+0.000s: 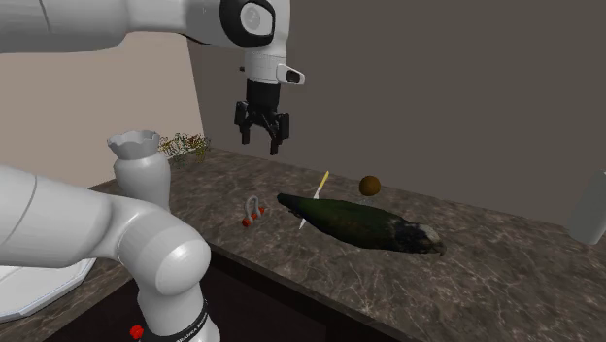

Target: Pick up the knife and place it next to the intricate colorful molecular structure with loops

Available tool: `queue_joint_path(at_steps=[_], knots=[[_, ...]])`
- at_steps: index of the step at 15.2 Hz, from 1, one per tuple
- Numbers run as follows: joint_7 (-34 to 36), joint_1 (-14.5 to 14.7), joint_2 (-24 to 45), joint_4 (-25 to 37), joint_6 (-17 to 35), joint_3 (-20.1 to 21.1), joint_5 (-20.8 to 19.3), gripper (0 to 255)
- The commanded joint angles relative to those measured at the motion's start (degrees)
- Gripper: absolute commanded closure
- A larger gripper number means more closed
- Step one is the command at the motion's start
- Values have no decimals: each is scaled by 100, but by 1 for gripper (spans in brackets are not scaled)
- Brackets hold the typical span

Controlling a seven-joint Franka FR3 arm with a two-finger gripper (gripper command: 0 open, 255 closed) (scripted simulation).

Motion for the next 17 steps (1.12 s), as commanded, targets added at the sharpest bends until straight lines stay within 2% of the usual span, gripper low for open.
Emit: queue_joint_path(at_steps=[1,9,17], knots=[[0,0,0,0,0,0,0,0],[-315,87,852,-651,1900,25,-208,0],[-549,156,2212,-733,3747,37,-392,0]])
